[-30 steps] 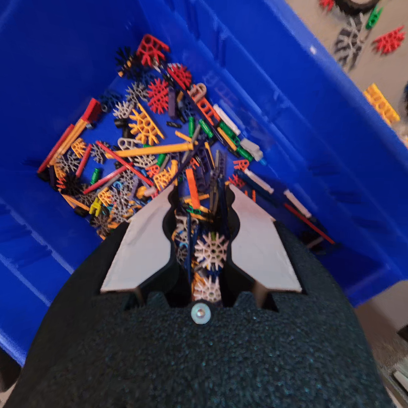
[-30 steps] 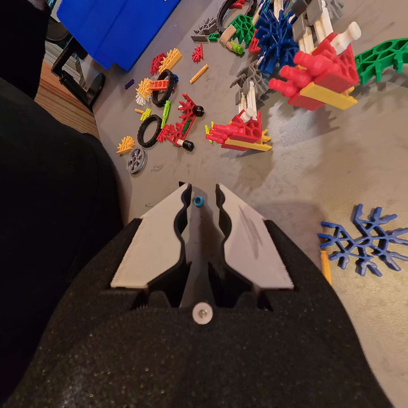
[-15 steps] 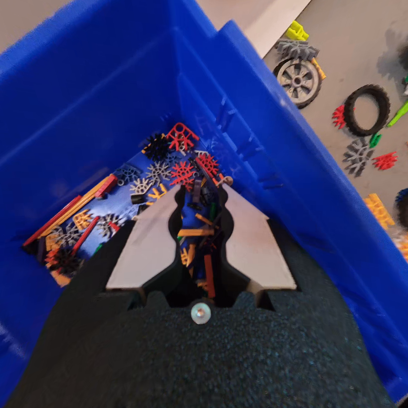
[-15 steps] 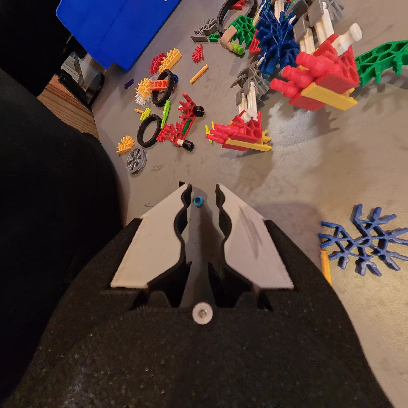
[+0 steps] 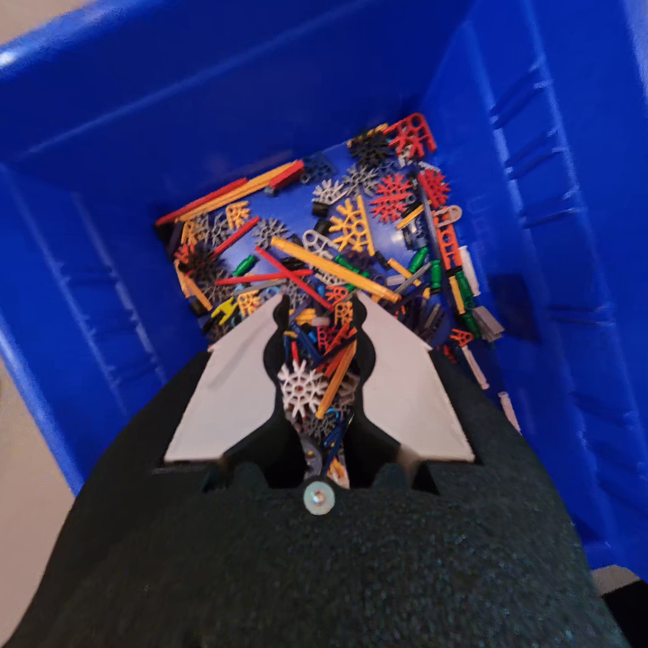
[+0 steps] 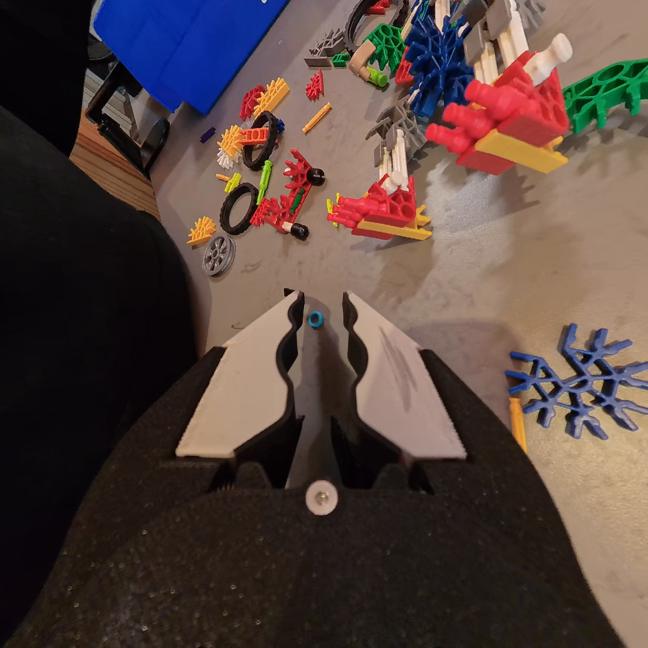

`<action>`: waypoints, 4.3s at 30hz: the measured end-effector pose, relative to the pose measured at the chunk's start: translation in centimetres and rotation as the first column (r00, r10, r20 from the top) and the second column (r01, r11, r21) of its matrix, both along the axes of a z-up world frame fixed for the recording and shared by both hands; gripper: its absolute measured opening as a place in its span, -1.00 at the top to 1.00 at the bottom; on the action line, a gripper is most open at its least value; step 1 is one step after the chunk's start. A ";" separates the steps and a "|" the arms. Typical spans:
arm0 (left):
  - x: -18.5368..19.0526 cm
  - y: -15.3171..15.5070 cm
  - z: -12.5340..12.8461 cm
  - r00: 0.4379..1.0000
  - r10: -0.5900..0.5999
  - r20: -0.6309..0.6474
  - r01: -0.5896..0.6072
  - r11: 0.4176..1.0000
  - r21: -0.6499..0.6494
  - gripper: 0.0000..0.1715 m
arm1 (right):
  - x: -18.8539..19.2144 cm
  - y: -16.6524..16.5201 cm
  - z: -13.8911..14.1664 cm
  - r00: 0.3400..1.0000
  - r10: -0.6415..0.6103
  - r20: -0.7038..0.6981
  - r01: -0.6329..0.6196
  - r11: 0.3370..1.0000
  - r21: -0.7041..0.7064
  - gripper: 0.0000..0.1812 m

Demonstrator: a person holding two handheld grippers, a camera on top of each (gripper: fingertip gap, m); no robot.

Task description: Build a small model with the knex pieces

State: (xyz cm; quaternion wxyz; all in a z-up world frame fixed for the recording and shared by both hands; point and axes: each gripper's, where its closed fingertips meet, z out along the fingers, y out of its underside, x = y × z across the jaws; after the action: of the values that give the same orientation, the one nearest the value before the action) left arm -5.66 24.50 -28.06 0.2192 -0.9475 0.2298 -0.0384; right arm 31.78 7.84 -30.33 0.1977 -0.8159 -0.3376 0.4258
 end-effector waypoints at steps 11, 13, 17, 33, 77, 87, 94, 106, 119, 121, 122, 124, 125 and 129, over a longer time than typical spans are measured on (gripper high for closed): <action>-1.9 -2.6 -2.4 0.976 0.186 0.114 -0.175 0.980 -0.099 0.11 | 0.0 0.0 0.0 1.000 -0.003 0.000 0.003 1.000 -0.003 0.76; -1.5 -2.7 -2.3 0.969 0.197 0.147 -0.182 0.977 -0.107 0.09 | 0.0 0.0 0.0 1.000 -0.003 0.002 0.003 1.000 -0.001 0.77; -0.2 -3.4 -2.3 0.965 0.175 0.194 -0.153 0.981 -0.123 0.12 | 0.0 0.0 0.0 1.000 -0.003 0.002 0.003 1.000 0.000 0.77; -2.6 -3.7 -1.5 0.963 0.238 0.122 -0.228 0.969 -0.093 -0.22 | 0.0 0.0 0.0 1.000 0.001 -0.001 -0.001 1.000 0.002 0.75; -3.6 -7.4 -2.5 0.958 -0.207 -0.198 0.152 0.953 -0.261 0.88 | -0.1 -0.5 0.1 1.000 0.023 -0.004 -0.023 0.999 0.029 0.74; -4.0 -8.9 -3.2 0.955 -0.217 -0.205 0.140 0.932 -0.333 0.91 | -0.1 -0.6 0.3 0.999 0.028 -0.015 -0.028 0.999 0.038 0.74; -3.8 -8.6 -3.0 0.965 -0.183 -0.190 0.126 0.952 -0.279 0.92 | -0.2 -0.6 0.4 0.999 0.033 -0.019 -0.033 0.999 0.043 0.74; 2.4 -9.8 6.1 0.972 -0.223 -0.069 0.226 0.974 0.024 0.92 | -0.7 -1.2 1.3 0.997 0.078 -0.024 -0.073 0.984 0.161 0.71; 22.1 -18.1 4.1 0.836 -0.455 0.306 0.473 0.881 0.016 0.92 | -4.0 -1.8 2.5 0.990 0.137 -0.015 -0.126 0.943 0.309 0.63; 24.0 -18.6 2.1 0.830 -0.477 0.290 0.499 0.866 -0.005 0.91 | -4.2 -1.6 2.4 0.990 0.141 0.000 -0.133 0.939 0.317 0.61; 25.1 -18.7 1.4 0.822 -0.489 0.291 0.511 0.859 -0.002 0.91 | -4.4 -1.6 2.2 0.989 0.146 0.010 -0.142 0.938 0.317 0.59; 27.2 -19.1 0.3 0.810 -0.485 0.330 0.518 0.855 -0.015 0.91 | -4.7 -1.4 1.8 0.987 0.156 0.040 -0.160 0.936 0.313 0.56; 27.9 -19.1 -0.2 0.809 -0.487 0.330 0.521 0.853 -0.018 0.91 | -4.9 -1.3 1.6 0.986 0.160 0.057 -0.169 0.935 0.312 0.54; 29.3 -18.8 -1.7 0.818 -0.503 0.279 0.531 0.847 -0.030 0.91 | -5.4 -1.2 1.4 0.982 0.174 0.070 -0.188 0.934 0.305 0.50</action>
State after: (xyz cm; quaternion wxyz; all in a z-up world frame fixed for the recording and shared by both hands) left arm 23.60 5.73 -29.80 0.1780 -0.8461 0.4454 -0.2326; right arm 26.36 6.68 -28.93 0.2763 -0.7488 -0.4781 0.3664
